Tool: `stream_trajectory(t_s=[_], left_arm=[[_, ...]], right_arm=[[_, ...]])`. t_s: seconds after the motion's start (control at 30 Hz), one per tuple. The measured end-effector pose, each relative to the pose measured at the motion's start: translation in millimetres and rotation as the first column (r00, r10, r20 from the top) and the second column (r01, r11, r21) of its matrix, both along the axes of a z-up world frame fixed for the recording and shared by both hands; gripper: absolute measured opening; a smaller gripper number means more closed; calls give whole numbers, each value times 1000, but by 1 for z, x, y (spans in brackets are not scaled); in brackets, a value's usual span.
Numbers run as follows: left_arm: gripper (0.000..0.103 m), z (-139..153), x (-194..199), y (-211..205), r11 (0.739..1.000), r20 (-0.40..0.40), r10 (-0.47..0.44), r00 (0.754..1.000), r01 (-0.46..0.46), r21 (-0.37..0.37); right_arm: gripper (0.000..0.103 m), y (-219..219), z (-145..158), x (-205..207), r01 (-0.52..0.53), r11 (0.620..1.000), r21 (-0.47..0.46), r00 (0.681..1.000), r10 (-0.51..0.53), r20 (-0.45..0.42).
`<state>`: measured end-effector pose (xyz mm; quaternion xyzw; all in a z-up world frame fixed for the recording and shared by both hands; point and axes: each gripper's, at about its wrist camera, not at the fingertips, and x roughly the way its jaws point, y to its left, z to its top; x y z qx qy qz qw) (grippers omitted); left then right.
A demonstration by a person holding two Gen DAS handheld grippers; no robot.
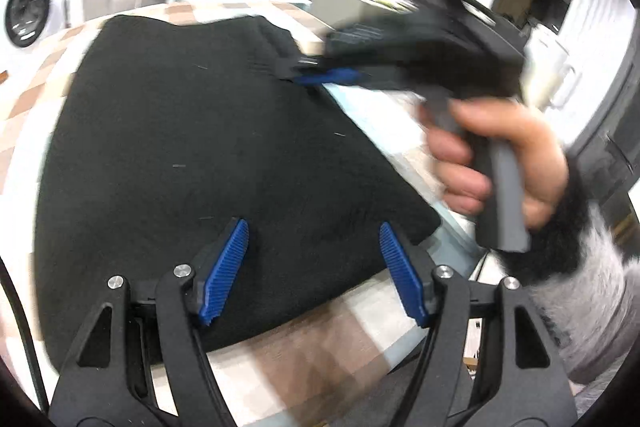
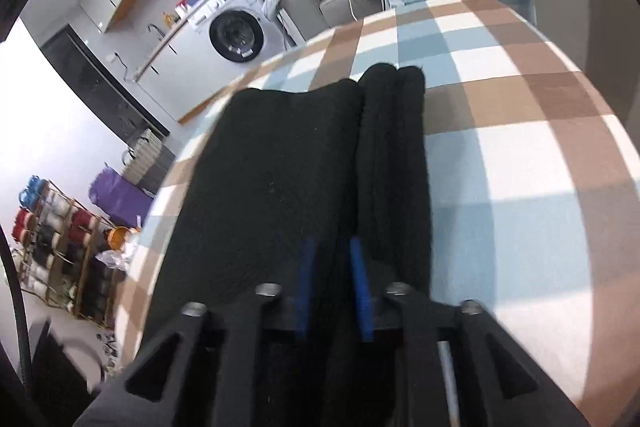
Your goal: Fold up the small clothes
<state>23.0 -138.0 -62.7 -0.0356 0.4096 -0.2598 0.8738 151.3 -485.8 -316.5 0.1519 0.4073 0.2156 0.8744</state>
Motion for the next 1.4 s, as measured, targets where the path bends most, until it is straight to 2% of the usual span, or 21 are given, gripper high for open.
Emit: stream_trajectory(t_s=[0.03, 0.1, 0.17, 0.23, 0.3, 0.43, 0.53, 0.57, 0.6, 0.63, 0.67, 0.7, 0.73, 0.8, 0.87, 0.93, 1.27, 1.4], left_arm=[[66, 5, -2, 14, 999, 13, 38, 999, -38, -4], [66, 11, -5, 41, 992, 38, 125, 991, -125, -6], [66, 13, -5, 70, 972, 53, 235, 971, -236, 18], [66, 9, -3, 93, 941, 53, 329, 943, -332, 63], [66, 4, 1, 109, 927, 39, 364, 930, -366, 76], [66, -4, 5, 124, 924, 0, 377, 926, -376, 71], [66, -10, 9, 128, 927, -29, 372, 928, -370, 56], [66, -12, 9, 128, 931, -39, 364, 931, -362, 49], [66, -13, 9, 128, 934, -43, 355, 934, -354, 41], [66, -16, 8, 125, 937, -44, 350, 936, -348, 38], [66, -17, 10, 123, 941, -45, 337, 940, -336, 40], [58, -19, 13, 118, 945, -46, 326, 944, -324, 43], [45, -20, 19, 113, 948, -46, 316, 948, -314, 44], [33, -22, 25, 107, 950, -33, 309, 950, -307, 64], [28, -22, 27, 106, 953, -32, 300, 953, -297, 65], [27, -22, 34, 108, 953, -44, 301, 952, -299, 50], [27, -19, 142, 115, 942, -42, 331, 943, -328, 78], [28, -19, 160, 118, 941, -36, 332, 943, -329, 75]], right_arm=[[42, -5, 2, -10, 13, 1000, -2, 1000, -13, 12], [45, -13, 3, -36, 22, 999, -25, 999, -22, 24], [47, -19, 2, -61, 12, 1000, -28, 1000, -11, 8], [55, -19, -3, -76, 1, 1000, -30, 1000, -2, -18], [56, -19, -8, -86, -13, 1000, -9, 999, 13, -32], [74, -12, -20, -97, -26, 1000, 2, 998, 26, -63], [75, -5, -24, -102, -42, 999, -20, 997, 41, -64], [73, -2, -24, -104, -43, 998, -42, 998, 42, -46], [66, 1, -23, -105, -40, 997, -69, 999, 39, -27], [53, 3, -23, -106, -39, 996, -84, 999, 38, -12], [50, 7, -24, -105, -43, 995, -94, 999, 42, -11], [43, 8, -25, -100, -49, 994, -94, 999, 48, -15], [32, 10, -25, -96, -56, 994, -92, 998, 55, -11], [27, 13, -24, -92, -57, 994, -92, 998, 57, -1], [25, 15, -24, -86, -53, 994, -95, 999, 53, 2], [25, 14, -25, -76, -25, 997, -73, 1000, 25, -8], [26, 31, -18, 6, 54, 995, -86, 999, -54, 1], [27, 33, -15, 10, 61, 994, -95, 998, -61, 3]])
